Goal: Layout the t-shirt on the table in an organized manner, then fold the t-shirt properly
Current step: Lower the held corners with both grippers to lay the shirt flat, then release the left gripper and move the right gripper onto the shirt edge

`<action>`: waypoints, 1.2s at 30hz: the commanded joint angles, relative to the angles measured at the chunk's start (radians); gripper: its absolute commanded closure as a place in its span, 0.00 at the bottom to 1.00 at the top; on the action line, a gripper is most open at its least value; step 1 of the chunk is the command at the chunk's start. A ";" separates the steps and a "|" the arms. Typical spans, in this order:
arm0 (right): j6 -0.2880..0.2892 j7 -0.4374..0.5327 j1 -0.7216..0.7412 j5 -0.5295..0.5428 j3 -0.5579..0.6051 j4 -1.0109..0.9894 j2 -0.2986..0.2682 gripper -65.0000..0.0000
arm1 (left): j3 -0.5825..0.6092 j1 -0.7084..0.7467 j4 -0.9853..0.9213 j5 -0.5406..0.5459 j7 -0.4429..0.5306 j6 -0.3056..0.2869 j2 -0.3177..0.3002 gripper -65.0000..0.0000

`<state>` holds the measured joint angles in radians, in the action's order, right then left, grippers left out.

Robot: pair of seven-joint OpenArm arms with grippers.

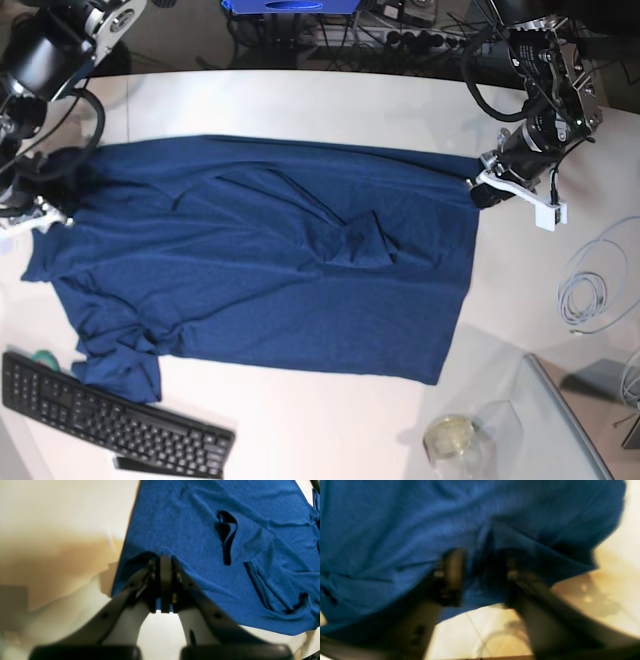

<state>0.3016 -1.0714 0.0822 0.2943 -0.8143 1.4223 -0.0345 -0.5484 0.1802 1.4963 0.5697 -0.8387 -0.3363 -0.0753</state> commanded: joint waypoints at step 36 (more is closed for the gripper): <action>0.258 0.362 -0.121 0.004 0.659 -0.025 -0.130 0.45 | -0.322 0.308 -0.012 0.011 0.301 -0.237 -0.099 0.16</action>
<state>0.5583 -0.7284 -0.0586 0.2829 -0.1547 1.3830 -0.1596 -0.8639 0.4808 1.4693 0.5663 -0.5640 -0.5671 -0.1577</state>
